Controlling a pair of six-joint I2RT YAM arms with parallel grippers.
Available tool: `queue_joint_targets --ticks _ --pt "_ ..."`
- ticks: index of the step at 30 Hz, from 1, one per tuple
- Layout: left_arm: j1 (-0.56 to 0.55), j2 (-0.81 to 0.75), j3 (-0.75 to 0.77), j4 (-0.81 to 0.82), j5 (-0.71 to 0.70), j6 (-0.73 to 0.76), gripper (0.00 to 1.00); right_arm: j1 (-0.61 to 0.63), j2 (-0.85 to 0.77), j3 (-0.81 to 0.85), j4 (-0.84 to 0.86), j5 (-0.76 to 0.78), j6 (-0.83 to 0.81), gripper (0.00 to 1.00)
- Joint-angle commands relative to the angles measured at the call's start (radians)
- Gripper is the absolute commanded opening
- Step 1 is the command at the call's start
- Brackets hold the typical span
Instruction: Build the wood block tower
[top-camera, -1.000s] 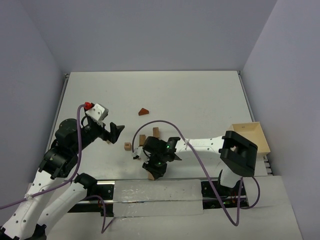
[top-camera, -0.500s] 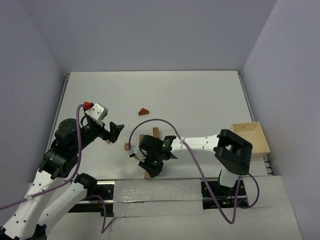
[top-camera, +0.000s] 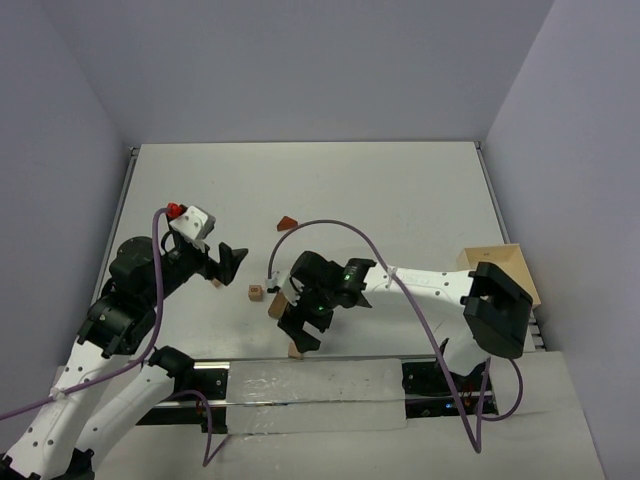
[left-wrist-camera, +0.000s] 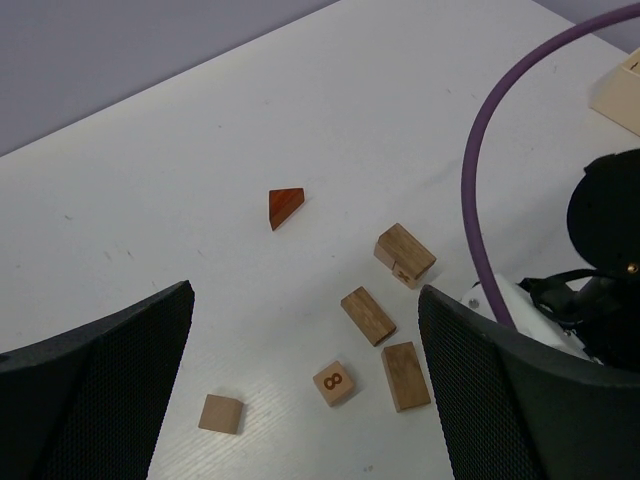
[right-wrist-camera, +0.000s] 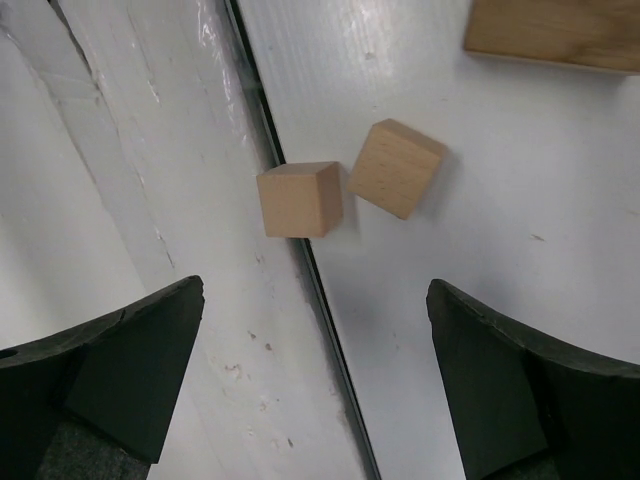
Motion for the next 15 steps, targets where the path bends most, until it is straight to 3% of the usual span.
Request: queue_joint_targets --ticks 1,7,13,15 --pt "0.009 0.011 0.035 0.048 0.019 -0.011 0.99 -0.01 -0.037 0.034 -0.014 0.023 -0.017 1.0" --pt "0.01 0.019 0.041 0.046 0.022 -0.007 0.99 -0.009 0.024 0.066 0.032 0.065 -0.003 0.99" --pt "0.011 0.02 0.038 0.043 0.024 -0.002 0.99 -0.012 0.103 0.106 0.069 0.081 0.038 0.86" --pt "0.01 0.016 0.033 0.043 0.022 0.0 0.99 -0.015 0.115 0.107 0.073 0.069 0.046 0.77"
